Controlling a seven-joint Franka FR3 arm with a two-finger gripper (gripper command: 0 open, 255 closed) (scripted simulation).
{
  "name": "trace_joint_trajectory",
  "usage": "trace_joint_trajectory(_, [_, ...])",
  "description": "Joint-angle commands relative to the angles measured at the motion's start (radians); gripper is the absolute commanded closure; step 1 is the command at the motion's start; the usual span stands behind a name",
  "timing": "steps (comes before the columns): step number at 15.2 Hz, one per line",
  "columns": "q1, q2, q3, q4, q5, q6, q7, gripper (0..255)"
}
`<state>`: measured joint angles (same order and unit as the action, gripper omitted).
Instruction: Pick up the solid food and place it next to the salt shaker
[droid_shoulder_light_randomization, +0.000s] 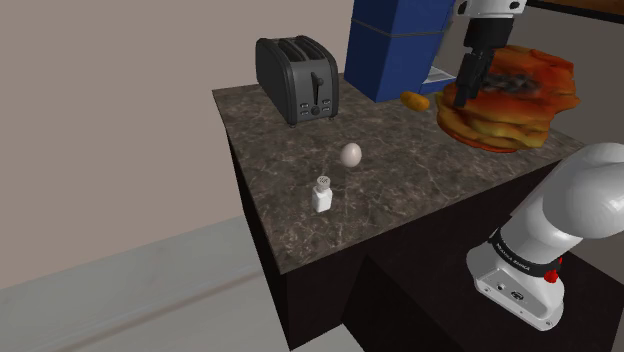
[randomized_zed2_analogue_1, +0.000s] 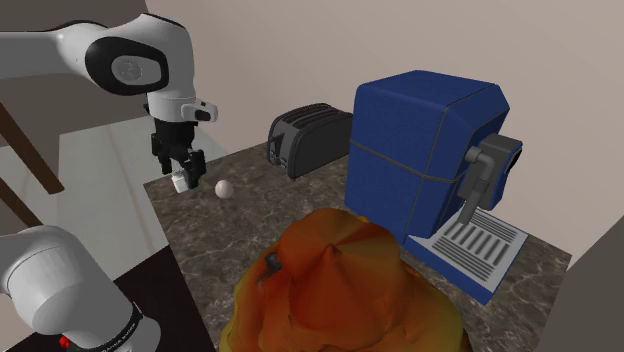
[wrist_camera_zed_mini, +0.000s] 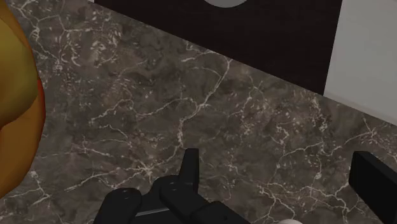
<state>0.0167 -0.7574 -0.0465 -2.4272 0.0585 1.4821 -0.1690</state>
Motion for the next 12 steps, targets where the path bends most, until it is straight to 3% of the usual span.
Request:
trace_joint_trajectory(1, [0.000, 0.000, 0.000, 0.000, 0.000, 0.000, 0.000, 0])
trace_joint_trajectory(12, [-0.086, 0.293, 0.012, -0.007, -0.200, 0.337, 0.053, 0])
